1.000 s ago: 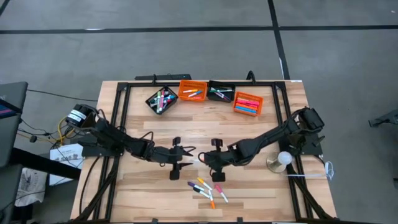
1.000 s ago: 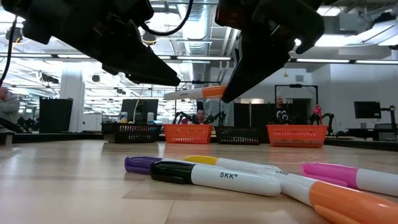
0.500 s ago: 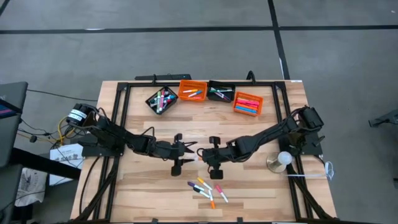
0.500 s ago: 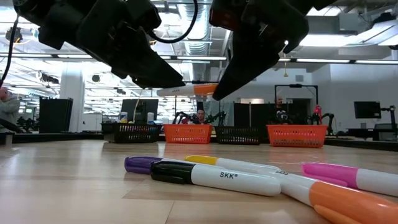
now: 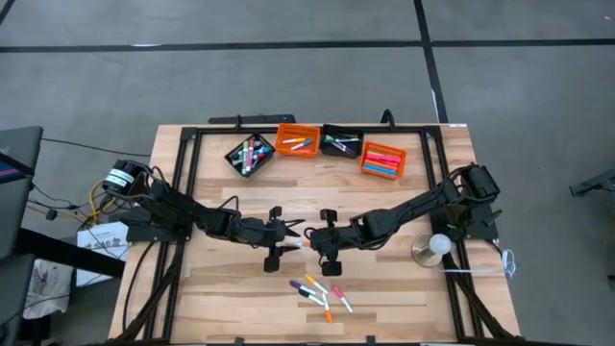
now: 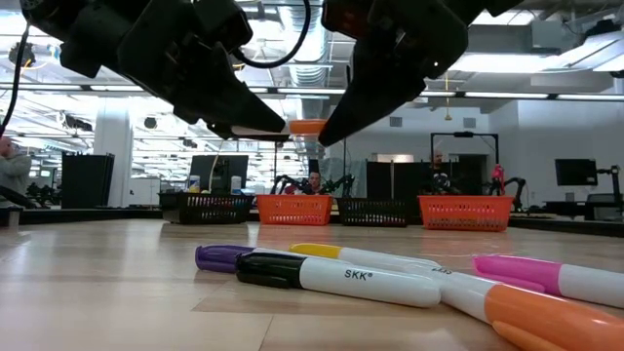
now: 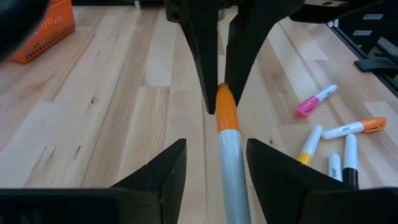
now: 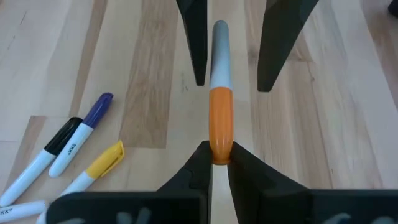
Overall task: Pick & Place Markers
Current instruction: Put the small orange highlighter into the left orange bin
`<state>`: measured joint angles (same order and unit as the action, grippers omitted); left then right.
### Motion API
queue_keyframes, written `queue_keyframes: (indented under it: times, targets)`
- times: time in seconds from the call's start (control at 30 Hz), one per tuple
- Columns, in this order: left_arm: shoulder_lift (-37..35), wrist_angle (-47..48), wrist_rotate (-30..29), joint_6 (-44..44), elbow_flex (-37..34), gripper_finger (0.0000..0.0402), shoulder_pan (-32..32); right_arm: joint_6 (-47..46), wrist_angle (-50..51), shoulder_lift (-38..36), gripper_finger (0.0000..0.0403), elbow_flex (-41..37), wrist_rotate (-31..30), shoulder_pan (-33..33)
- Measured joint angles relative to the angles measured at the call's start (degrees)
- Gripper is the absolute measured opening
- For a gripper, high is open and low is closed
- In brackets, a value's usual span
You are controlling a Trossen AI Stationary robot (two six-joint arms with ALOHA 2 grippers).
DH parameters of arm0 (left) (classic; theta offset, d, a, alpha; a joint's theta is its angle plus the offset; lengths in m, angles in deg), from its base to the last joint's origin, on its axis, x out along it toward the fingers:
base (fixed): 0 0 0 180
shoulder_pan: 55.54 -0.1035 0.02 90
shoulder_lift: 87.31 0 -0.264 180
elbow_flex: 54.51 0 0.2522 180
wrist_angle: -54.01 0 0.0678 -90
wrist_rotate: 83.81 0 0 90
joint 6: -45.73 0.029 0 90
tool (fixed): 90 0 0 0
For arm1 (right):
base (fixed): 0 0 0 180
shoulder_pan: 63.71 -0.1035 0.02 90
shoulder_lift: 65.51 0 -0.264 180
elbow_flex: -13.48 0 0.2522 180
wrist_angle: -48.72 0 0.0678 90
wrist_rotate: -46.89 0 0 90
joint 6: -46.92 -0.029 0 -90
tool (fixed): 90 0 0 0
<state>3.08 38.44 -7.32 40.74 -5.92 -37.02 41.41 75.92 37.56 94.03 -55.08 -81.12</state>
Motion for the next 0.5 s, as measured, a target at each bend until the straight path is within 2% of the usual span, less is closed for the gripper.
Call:
queue_keyframes:
  times: [0.3,0.5]
  targets:
    - [0.0,0.4,-0.4,-0.1,0.0,0.0167,0.0,0.3,-0.7,0.0,0.0036,0.0,0.0,0.0]
    - [0.0,0.4,1.0,-0.4,0.0,0.0130,-0.8,1.0,-0.6,0.0,0.0028,0.0,-0.2,0.0]
